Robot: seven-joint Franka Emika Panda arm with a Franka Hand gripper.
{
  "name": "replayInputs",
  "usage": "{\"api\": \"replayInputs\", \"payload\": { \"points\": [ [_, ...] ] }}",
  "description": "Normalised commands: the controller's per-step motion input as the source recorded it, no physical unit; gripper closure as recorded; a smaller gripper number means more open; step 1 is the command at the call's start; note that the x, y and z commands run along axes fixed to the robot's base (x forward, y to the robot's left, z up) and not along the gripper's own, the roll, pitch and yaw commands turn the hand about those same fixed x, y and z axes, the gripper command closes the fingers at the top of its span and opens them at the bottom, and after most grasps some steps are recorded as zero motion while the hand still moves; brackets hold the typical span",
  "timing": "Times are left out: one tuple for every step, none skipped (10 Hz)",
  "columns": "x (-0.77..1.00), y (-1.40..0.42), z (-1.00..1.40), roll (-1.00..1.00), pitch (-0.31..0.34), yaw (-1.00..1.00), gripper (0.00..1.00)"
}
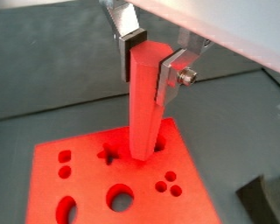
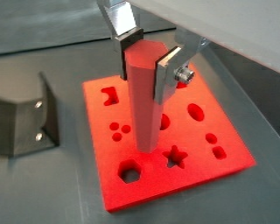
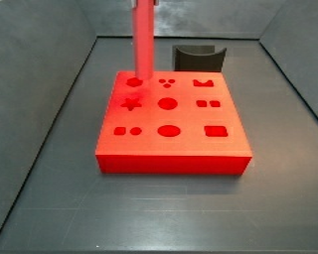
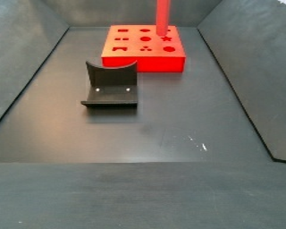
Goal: Insert the hexagon object.
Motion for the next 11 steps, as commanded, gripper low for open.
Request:
{"api": "replayInputs", "payload": {
  "points": [
    [0.00, 0.00, 0.00, 0.00, 0.000, 0.07, 1.00],
    [0.00, 0.07, 0.00, 0.00, 0.000, 0.00, 1.00],
    [-0.16, 0.14, -0.09, 0.00, 0.000, -0.11, 1.00],
    [-0.17, 0.25, -0.09, 0.08, 0.000, -0.33, 1.00],
    [-0.26, 0.35, -0.05, 0.13, 0.000, -0.11, 1.00],
    [-0.28, 0.34, -0.07, 0.10, 0.000, 0.00, 1.00],
    [-0.12, 0.25, -0.05, 0.02, -0.026, 0.36, 1.00],
    [-0.03, 0.07, -0.01, 0.00, -0.029, 0.38, 1.00],
    [-0.06, -0.07, 0.01, 0.04, 0.000, -0.29, 1.00],
    [0.00, -0.15, 0.00, 0.05, -0.057, -0.86, 1.00],
    [-0.02, -0.03, 0.00, 0.07, -0.033, -0.93, 1.00]
  ]
}}
